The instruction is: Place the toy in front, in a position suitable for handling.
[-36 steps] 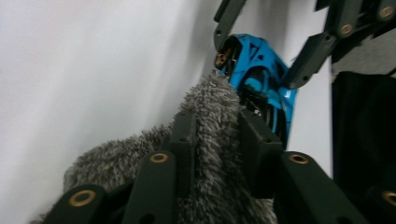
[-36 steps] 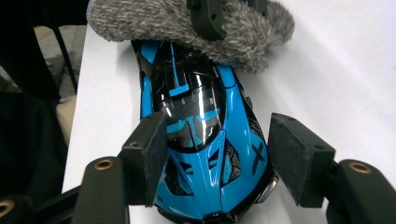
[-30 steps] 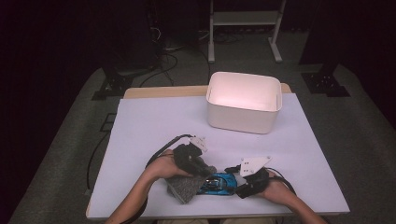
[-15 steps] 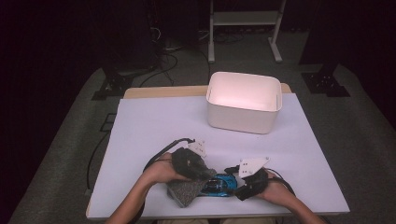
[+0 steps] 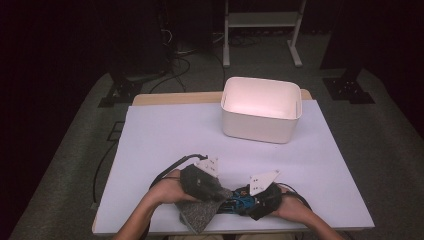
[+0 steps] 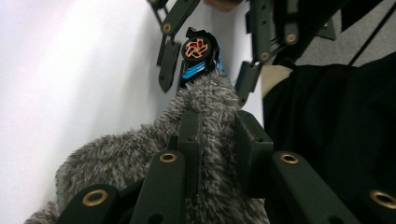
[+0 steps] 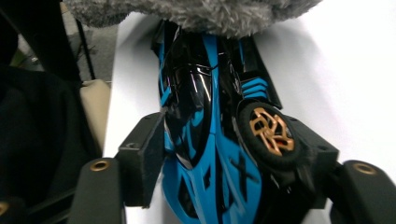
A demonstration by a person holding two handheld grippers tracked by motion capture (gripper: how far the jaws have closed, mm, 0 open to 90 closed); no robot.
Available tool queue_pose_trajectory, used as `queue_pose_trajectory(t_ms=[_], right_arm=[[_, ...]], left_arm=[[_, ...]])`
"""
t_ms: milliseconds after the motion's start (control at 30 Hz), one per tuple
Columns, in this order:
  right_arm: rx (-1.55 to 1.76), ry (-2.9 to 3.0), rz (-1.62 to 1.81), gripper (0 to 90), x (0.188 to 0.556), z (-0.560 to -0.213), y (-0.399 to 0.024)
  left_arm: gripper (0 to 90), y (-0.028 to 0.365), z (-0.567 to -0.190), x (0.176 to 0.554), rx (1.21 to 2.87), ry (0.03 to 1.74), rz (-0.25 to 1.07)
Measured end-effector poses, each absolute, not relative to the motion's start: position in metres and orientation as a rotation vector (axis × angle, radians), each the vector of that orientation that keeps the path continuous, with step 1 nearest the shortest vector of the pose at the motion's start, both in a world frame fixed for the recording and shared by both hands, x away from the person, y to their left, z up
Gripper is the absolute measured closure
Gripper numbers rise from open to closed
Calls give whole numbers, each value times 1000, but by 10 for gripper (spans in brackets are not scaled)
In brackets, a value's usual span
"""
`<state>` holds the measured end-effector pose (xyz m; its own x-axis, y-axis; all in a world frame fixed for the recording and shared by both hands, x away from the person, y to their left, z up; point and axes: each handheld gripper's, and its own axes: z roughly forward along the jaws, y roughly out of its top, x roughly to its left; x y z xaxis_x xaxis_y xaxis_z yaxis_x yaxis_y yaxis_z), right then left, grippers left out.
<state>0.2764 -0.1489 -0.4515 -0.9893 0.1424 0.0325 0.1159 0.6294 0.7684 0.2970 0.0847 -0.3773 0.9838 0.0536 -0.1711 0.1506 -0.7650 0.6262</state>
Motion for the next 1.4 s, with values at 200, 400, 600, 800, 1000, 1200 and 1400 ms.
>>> queue_pose_trajectory(t_ms=[200, 400, 600, 800, 1000, 1200, 1400], right_arm=[[206, 2831, 1342, 460, 275, -452, -144], [67, 2847, 1297, 584, 267, -452, -142], [43, 2771, 1251, 611, 266, -451, -140], [23, 2749, 1200, 610, 286, -446, -140], [149, 2768, 1302, 557, 296, -452, -150], [238, 2730, 1336, 594, 292, -449, -171], [243, 2723, 1332, 649, 288, -450, -175]], left_arm=[[750, 88, -378, 294, 2415, 146, -168], [766, 95, -377, 293, 2363, 157, -185], [765, 100, -372, 296, 2357, 177, -148], [764, 101, -362, 308, 2381, 227, -59], [758, 105, -372, 315, 2421, 275, -42], [750, 127, -357, 313, 2376, 295, 46], [751, 143, -353, 313, 2395, 346, 45]])
